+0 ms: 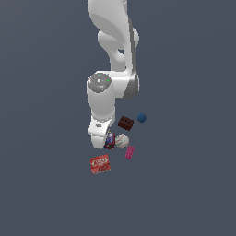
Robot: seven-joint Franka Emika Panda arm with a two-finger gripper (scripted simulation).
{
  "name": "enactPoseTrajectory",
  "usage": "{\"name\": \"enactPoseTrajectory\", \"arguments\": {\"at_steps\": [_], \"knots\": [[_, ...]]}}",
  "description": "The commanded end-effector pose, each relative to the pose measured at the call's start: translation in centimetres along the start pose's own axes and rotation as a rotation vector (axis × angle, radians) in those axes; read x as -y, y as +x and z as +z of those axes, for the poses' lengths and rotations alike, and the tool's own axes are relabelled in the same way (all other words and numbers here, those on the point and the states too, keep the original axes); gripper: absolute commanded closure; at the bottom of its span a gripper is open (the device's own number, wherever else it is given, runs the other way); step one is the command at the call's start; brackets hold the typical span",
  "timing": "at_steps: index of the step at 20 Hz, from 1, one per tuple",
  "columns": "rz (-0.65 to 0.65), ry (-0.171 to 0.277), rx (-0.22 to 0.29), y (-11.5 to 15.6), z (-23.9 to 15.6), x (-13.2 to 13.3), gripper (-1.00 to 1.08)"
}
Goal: Pick up a designated object from a clutter of objects.
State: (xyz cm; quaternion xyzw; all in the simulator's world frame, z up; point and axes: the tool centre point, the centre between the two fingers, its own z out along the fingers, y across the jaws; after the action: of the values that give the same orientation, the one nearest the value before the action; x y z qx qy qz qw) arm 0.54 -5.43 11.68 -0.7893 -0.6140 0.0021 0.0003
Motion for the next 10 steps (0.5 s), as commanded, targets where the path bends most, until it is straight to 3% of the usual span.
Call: {"name": "enactPoseTrajectory", "arguments": {"at_steps": [1,10], "knots": [[-0.049,-0.001,-0.001,-0.1,0.6,0.1,-0.92],[-0.146,-0.003,-0.003,-0.4,1.9,0.3,-0.92]]}}
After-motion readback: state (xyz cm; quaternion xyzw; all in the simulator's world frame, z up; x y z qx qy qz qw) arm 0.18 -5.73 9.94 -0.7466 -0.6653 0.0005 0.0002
